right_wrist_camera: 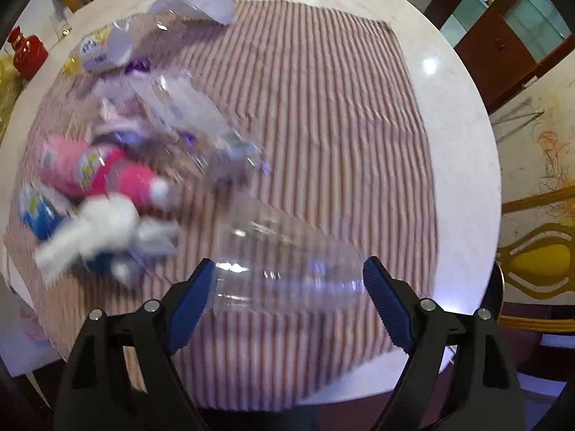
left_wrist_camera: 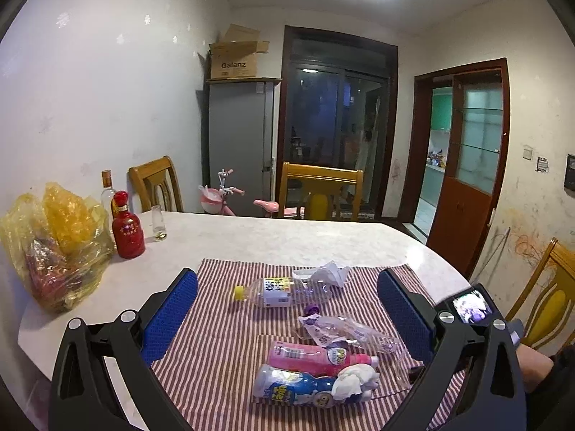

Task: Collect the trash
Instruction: 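Lower the right tool onto the clear plastic cup and close on it, then grasp the white tissue with the left tool while the right tool holds the cup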

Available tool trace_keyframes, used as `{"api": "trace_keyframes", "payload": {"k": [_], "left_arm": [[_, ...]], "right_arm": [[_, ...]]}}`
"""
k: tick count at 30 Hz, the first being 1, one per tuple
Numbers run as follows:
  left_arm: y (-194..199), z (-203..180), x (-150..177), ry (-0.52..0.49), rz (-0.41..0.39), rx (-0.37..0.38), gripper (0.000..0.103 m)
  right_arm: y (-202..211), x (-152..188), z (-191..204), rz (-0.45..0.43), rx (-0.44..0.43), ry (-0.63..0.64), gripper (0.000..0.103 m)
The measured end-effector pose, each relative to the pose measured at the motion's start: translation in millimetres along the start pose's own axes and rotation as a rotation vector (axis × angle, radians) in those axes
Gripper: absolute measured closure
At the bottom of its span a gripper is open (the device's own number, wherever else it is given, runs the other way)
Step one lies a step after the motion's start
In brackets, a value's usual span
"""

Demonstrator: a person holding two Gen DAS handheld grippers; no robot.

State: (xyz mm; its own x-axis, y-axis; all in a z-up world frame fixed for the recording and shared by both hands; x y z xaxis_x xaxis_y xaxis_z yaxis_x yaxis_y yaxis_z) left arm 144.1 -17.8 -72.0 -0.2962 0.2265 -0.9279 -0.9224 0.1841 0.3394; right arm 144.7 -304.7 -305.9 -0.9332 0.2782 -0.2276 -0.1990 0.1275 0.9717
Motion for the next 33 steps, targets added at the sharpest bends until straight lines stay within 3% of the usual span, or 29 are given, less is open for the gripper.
{"api": "trace_keyframes", "payload": {"k": [3,6,12,15,16,21,24,30,33], "left_arm": [[-0.6,-3.7,0.0,-0.006,0.002,0.005,0.006],[-2.6,-9.0,2.0,-0.008,0.007,0.015,0.006],[-7.8,-21.5,6.0,-0.037,0.023,0.039,0.006],[-10.2,-19.6,9.1,-0.044,0.031,0.028,0.006],[-11.6,-17.7,10.2,-0.047,0.037,0.023,0.006],[-17.5,-10.7,16.6,-0.068,0.063,0.042,0.006],[-24.6,-21.3,26.8,-0.115,0.084,0.113,0.006],[-62.6,-95.3,77.9,-0.362,0.149,0.289,0.006],[-100.0,-121.8,113.5,-0.444,0.248,0.280,0.006]], "right_arm": [[2.8,15.9,-23.7,-0.007,-0.010,-0.040,0.022],[6.1,19.7,-43.9,-0.052,-0.018,-0.082,0.031],[3.7,23.8,-52.0,-0.116,-0.021,-0.045,0.057],[1.8,22.2,-48.2,-0.147,-0.028,-0.011,0.077],[-0.5,19.3,-50.3,-0.151,-0.029,-0.007,0.092],[-1.5,10.2,-40.7,-0.169,-0.098,-0.020,0.096],[8.6,7.0,-37.8,-0.197,-0.170,-0.057,0.096],[41.6,1.3,-36.6,-0.253,-0.281,-0.104,0.095],[55.4,-1.0,-40.8,-0.279,-0.311,-0.119,0.095]]}}
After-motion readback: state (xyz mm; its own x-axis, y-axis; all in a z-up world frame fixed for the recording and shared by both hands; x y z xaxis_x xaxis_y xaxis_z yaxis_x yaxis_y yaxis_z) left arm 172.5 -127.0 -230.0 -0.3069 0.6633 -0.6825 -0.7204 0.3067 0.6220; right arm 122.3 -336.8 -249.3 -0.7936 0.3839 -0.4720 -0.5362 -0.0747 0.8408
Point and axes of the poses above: each gripper's, at about its wrist camera, not at the fingertips, and y roughly against the way its jaws point, z to its left, x to its underside, the point moved 10 cm from there along -y, roughly the way its jaws point, and after that the axes turned 13 degrees about -y, right-handed, at the moved point
